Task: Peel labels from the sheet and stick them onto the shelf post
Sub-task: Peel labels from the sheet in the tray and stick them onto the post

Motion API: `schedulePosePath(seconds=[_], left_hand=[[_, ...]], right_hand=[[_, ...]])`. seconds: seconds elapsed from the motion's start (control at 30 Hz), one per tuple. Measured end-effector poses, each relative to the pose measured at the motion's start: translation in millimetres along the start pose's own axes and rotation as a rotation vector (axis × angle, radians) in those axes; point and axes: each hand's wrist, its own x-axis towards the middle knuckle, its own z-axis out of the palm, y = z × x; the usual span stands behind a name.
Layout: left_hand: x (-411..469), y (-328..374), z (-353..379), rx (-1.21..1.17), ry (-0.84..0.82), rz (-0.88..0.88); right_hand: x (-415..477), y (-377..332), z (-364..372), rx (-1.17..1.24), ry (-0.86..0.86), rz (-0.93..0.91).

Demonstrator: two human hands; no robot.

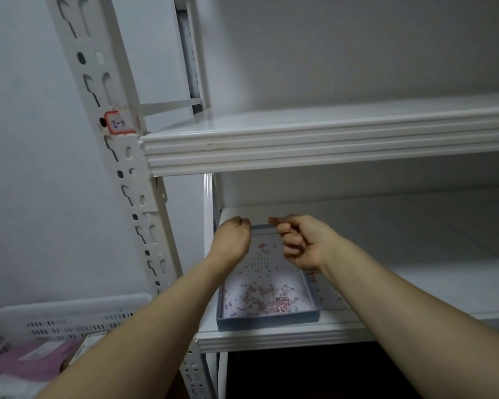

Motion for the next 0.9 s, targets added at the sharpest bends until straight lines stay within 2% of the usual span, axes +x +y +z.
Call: schedulePosePath(seconds=[0.2,0.33,0.47,0.67,0.9], left_hand=[[3.1,-3.2,-0.9,0.112,0.022,0.001],[4.2,-5.8,-0.5,0.194,-0.065,-0.017],[5.5,-11.1,1.5,0.204,-0.097,-0.016],[6.1,-11.3,0.2,0.180,-0.121,0.017],[7.5,-11.8,1.0,0.158,-0.195,-0.041]], right_hand=[[14.4,6.2,-6.1,-0.374,0.092,-0.021],[18.0,7.1,-6.0,-0.696,0.174,-0.141],[19.6,7.9,-5.6,-0.846,0.169,-0.233],[25.2,6.8,-8.8,-0.945,0.177,-0.308],[29.0,4.9,-15.8,-0.957,0.205,-0.282]])
